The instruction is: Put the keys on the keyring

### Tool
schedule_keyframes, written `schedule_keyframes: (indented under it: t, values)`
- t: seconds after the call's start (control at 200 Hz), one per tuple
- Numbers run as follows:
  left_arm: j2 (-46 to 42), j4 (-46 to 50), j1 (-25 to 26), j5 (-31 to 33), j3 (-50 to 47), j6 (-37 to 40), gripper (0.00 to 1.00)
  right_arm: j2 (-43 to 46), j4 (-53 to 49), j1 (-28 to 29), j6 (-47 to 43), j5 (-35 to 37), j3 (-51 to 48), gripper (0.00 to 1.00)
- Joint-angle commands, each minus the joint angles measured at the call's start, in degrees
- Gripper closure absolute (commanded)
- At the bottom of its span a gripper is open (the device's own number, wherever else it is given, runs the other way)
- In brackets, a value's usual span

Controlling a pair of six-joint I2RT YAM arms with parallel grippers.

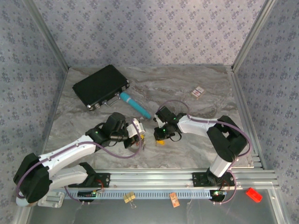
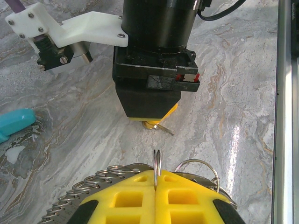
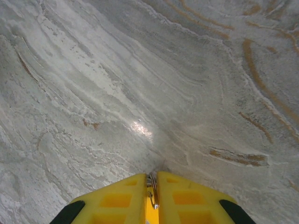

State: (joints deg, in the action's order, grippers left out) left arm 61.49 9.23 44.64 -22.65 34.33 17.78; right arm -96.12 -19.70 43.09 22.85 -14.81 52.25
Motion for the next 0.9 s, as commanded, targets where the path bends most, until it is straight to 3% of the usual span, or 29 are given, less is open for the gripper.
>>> schedule_keyframes:
  t: [0.0, 0.2, 0.545, 0.895]
  values:
    - [-1.38, -0.09, -0.06, -0.37, 0.13, 0.59, 1.0, -1.0, -2.3, -0.24, -1.14, 0.32, 1.65, 0.85]
    - [-1.3, -0.18, -0.03, -0.36, 0.14, 0.68, 1.0, -1.01, -2.27, -0.2, -1.32, 0.22, 1.63, 0.87]
    - [-1.55, -0.1, 0.0, -0.03, 0.12, 0.59, 1.0, 0.54, -2.33, -0.29, -2.0, -0.32, 1.22, 1.0]
    - [-2.43, -0.88, -0.04, 0.84, -0.16, -0.73, 1.0, 16.11, 2.87, -0.24, -3.82, -0.07, -5.61, 1.0]
